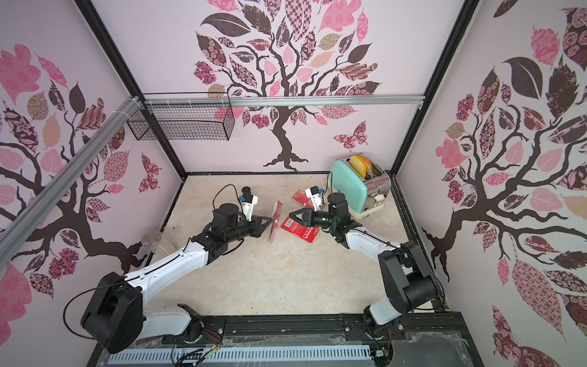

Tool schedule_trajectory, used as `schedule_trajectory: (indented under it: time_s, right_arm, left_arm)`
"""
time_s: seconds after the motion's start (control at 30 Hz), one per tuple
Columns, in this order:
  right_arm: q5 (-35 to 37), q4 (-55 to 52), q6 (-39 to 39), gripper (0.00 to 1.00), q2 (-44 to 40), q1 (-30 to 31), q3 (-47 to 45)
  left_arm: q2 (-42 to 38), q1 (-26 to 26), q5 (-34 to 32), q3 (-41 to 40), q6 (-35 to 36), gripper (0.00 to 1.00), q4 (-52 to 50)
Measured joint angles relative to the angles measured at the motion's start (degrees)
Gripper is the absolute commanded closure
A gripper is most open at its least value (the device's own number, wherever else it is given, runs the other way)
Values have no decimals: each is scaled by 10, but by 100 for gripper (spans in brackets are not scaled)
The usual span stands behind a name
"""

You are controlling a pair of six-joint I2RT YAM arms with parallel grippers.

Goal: Open the ruler set and take out the ruler
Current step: Open the ruler set bag, then take out the ruler from the ruler set bag.

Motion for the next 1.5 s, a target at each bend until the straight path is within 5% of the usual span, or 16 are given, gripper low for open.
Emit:
schedule_trajectory:
  time_s: [0.37, 1.5]
  right_arm:
    - [30, -39, 2, 83, 37, 68, 74]
    - [91, -104, -19, 83, 42, 67, 97]
  left_arm:
    - [26, -3, -16, 15, 13, 100, -6]
    - [32, -40, -35, 30, 44, 100, -9]
